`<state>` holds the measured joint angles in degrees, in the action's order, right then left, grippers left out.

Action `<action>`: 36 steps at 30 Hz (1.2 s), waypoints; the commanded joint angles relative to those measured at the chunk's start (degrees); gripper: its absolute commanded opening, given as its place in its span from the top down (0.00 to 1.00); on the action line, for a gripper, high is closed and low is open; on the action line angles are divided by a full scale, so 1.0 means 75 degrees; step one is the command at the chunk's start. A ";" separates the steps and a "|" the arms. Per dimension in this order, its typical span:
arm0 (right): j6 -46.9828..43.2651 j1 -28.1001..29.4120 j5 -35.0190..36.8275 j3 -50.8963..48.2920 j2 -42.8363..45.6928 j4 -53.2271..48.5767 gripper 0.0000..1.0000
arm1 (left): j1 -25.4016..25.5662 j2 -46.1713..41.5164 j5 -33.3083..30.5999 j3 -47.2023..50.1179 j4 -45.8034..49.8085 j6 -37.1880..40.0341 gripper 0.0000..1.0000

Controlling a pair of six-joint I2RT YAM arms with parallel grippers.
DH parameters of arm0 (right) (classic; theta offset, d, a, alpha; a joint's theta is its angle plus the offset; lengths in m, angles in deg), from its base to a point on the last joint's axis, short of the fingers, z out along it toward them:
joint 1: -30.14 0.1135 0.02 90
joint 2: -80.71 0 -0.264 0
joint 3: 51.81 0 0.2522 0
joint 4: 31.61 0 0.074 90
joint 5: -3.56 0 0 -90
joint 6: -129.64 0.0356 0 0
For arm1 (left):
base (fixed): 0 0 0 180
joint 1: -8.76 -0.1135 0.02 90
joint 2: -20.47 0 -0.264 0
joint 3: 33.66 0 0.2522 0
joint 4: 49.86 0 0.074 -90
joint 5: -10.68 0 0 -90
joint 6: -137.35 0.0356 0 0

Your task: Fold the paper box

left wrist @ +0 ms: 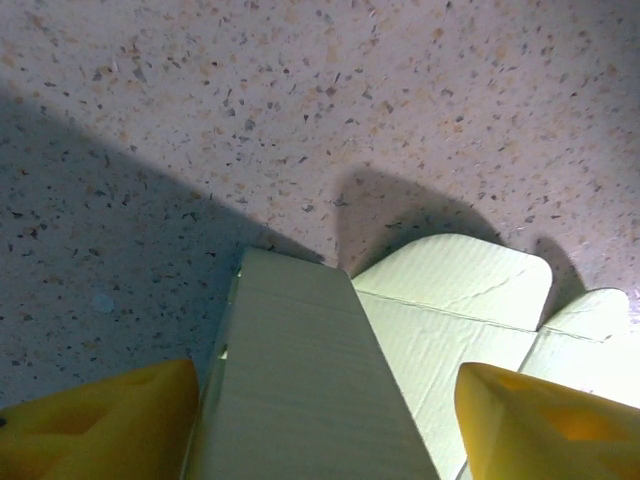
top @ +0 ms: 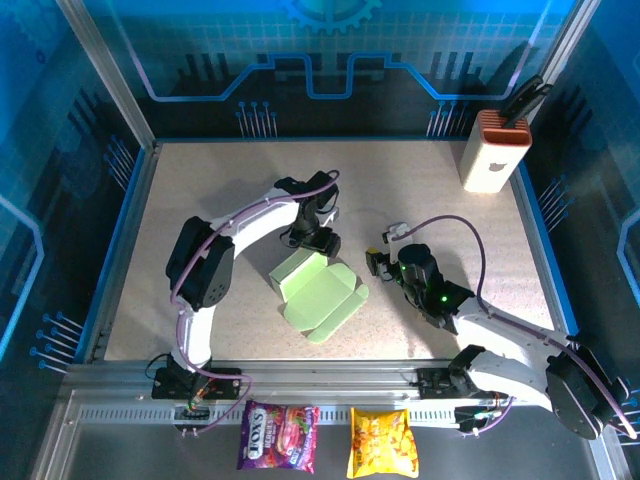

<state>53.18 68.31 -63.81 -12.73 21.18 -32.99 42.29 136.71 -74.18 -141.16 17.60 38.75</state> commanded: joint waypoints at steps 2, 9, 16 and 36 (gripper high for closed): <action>0.0116 -0.0062 0.0225 -0.0072 0.0068 -0.0127 0.39 | 0.0054 0.0149 -0.0021 -0.0229 0.0216 0.0221 0.32; 0.0110 -0.0062 0.0205 0.0013 0.0003 -0.0199 0.39 | 0.0084 0.0239 -0.0111 -0.0287 0.0276 0.0394 0.40; 0.0111 -0.0062 0.0194 0.0052 -0.0033 -0.0224 0.39 | 0.0083 0.0237 -0.0208 -0.0329 0.0293 0.0443 0.48; 0.0448 -0.0159 -0.1277 0.0694 -0.0114 -0.1162 0.39 | -0.0694 -0.0983 0.0409 0.0705 -0.0704 -0.0060 0.57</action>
<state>54.08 68.14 -68.01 -10.04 20.48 -38.83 39.98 134.57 -74.70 -138.29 15.04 40.56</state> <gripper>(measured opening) 0.612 0.437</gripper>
